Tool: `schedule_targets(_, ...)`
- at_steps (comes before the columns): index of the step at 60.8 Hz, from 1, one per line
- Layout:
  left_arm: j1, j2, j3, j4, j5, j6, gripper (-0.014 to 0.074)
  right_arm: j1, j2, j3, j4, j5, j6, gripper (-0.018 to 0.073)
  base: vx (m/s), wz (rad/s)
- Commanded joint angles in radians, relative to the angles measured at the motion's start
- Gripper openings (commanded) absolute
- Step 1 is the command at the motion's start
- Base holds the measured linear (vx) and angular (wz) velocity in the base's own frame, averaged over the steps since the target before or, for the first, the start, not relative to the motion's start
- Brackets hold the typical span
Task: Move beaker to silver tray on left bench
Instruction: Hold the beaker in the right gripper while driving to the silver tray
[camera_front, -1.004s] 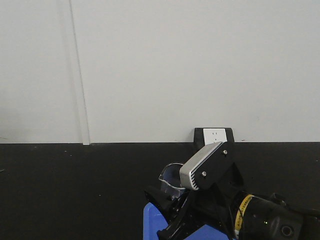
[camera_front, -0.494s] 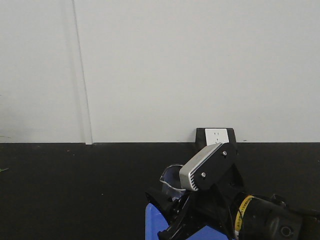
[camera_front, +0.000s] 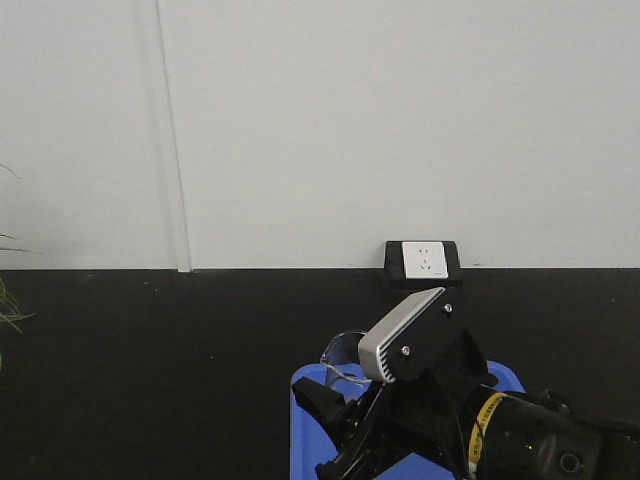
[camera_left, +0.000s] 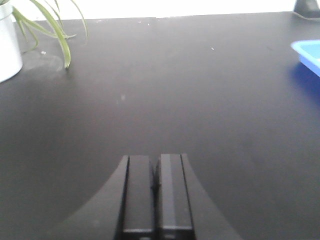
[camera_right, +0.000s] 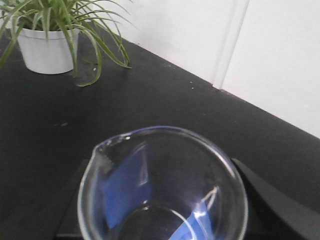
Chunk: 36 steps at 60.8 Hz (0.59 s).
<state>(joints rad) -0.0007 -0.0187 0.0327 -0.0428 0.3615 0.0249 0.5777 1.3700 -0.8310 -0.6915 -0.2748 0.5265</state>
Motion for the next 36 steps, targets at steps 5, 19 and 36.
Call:
schedule_targets(5,-0.003,-0.006,0.020,-0.008,-0.079,-0.001,0.0001,-0.001,-0.031,-0.028,0.016,-0.066,0.003,-0.0013,-0.27,-0.04)
schedule_targets(19,-0.003,-0.006,0.020,-0.008,-0.079,-0.001,0.0001,-0.001,-0.031,-0.028,0.016,-0.066,0.003,-0.0013,-0.31,0.00)
schedule_targets(36,-0.003,-0.006,0.020,-0.008,-0.079,-0.001,0.0001,-0.001,-0.031,-0.028,0.016,-0.066,0.003,-0.0011,-0.37,0.04)
